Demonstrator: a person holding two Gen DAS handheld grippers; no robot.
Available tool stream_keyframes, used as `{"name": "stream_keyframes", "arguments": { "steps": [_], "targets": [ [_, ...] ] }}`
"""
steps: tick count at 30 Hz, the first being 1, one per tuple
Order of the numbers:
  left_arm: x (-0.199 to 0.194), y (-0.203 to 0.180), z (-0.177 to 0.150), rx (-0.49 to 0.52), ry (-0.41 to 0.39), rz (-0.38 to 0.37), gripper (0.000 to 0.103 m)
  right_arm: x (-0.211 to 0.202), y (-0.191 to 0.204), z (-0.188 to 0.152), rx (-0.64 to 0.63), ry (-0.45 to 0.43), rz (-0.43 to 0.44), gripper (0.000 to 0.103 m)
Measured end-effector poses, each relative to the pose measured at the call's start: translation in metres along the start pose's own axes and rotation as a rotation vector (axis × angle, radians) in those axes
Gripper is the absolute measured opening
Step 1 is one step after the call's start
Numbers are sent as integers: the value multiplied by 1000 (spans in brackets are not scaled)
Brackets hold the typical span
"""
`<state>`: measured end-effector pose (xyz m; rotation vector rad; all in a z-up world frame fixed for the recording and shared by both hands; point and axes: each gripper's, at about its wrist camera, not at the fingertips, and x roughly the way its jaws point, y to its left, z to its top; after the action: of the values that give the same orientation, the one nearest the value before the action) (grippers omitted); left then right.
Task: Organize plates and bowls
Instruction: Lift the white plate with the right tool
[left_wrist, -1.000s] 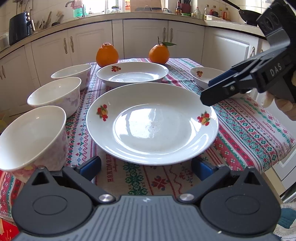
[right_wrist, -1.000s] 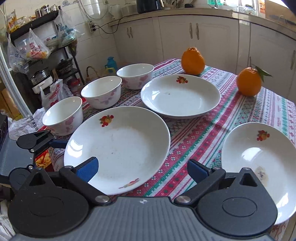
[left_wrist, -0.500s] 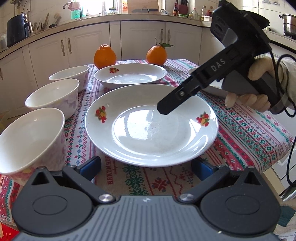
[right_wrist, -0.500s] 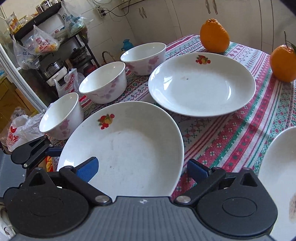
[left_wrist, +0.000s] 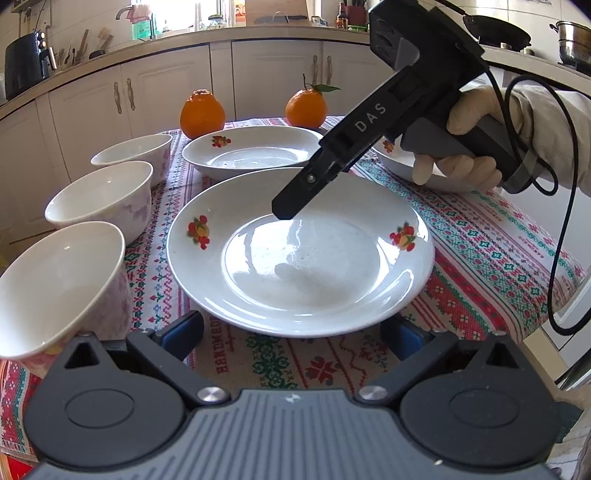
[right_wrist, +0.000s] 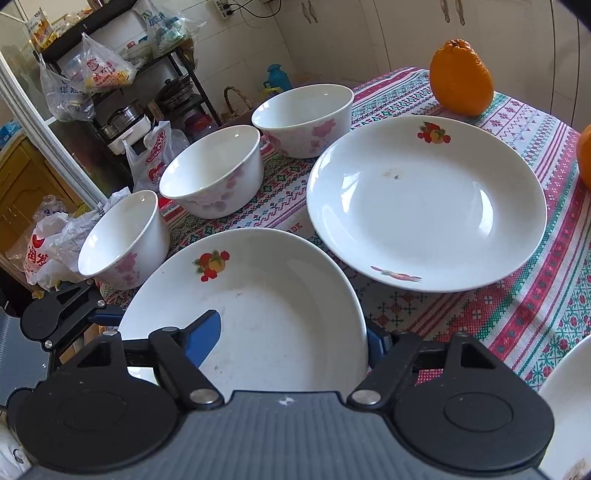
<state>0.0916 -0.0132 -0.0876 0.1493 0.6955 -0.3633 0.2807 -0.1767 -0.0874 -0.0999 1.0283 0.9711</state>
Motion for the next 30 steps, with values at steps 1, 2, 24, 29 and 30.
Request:
{"name": "stream_keyframes", "arguments": {
  "steps": [1,2,24,29,30],
  "targets": [
    [0,0,0,-2,0,-3,99,0,-1,1,2,1,5,82],
    [0,1,0,-5,1,-7,98,1,-2,2,5,2,9,81],
    [-3,1,6,38,14,-37,85,-10,0,0,12,-4,4,82],
    [-1,0,7,57,16,-44,84,-15,0,-4,8,-10,-9,82],
    [-1,0,8,62,16,-44,84,-16,1,-5,7,-12,-10,82]
  ]
}}
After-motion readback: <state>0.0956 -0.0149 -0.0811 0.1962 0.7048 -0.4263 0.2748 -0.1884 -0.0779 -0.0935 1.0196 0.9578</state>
